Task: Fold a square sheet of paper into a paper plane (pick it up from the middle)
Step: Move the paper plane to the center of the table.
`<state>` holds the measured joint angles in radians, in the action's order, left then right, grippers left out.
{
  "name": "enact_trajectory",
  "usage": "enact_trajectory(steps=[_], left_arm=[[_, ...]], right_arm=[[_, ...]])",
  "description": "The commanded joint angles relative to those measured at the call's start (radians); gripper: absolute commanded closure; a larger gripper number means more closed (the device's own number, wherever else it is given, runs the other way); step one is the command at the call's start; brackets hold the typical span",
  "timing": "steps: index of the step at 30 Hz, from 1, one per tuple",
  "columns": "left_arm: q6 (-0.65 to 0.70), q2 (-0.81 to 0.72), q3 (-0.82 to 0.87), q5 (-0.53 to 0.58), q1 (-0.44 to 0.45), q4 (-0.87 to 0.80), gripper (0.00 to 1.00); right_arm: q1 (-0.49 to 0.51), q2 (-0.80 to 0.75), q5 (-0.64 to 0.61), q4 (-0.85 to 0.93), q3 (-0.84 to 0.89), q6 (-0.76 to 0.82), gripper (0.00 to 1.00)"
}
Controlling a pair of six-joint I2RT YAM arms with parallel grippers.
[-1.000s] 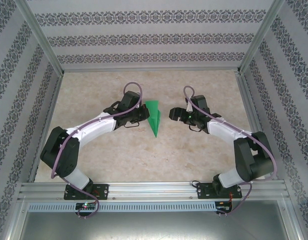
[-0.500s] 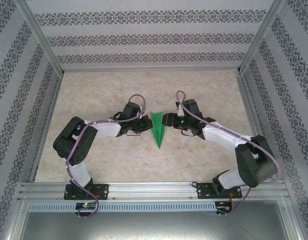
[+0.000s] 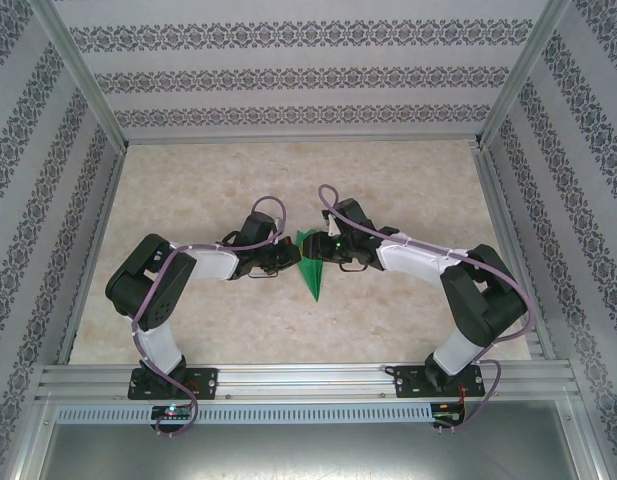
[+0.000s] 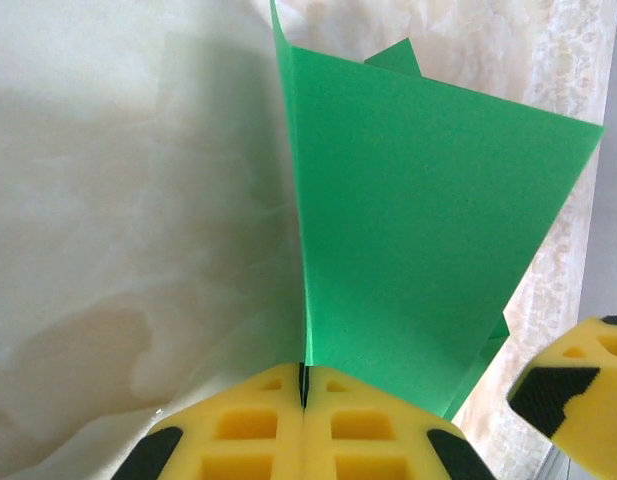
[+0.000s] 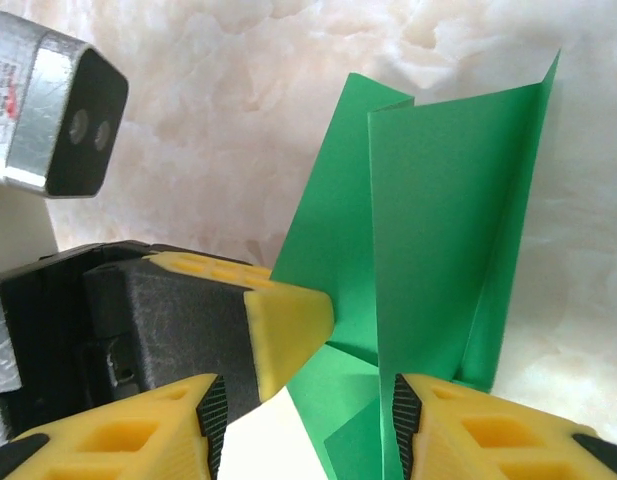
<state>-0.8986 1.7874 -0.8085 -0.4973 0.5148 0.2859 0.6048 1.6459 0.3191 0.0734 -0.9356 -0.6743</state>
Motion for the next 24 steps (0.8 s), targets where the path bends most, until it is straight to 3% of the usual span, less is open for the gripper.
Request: enact_trajectory(steps=[1, 5, 10, 13, 24], left_arm=[[-0.015, 0.005, 0.009, -0.001, -0.015, 0.045, 0.93], [-0.019, 0.008, 0.011, 0.012, -0.016, 0.035, 0.93], [-0.023, 0.015, 0.014, 0.013, -0.018, 0.035, 0.94], [-0.023, 0.017, 0.014, 0.011, -0.018, 0.038, 0.94], [-0.031, 0.025, 0.015, 0.011, -0.019, 0.052, 0.94]], right_arm=[[0.008, 0.039, -0.025, 0.071, -0.039, 0.021, 0.49], [0.011, 0.051, -0.064, 0.113, -0.05, 0.024, 0.47], [0.019, 0.049, -0.112, 0.179, -0.063, 0.053, 0.36], [0.021, 0.049, -0.085, 0.175, -0.053, 0.037, 0.32], [0.035, 0.046, -0.003, 0.18, -0.029, -0.061, 0.32]])
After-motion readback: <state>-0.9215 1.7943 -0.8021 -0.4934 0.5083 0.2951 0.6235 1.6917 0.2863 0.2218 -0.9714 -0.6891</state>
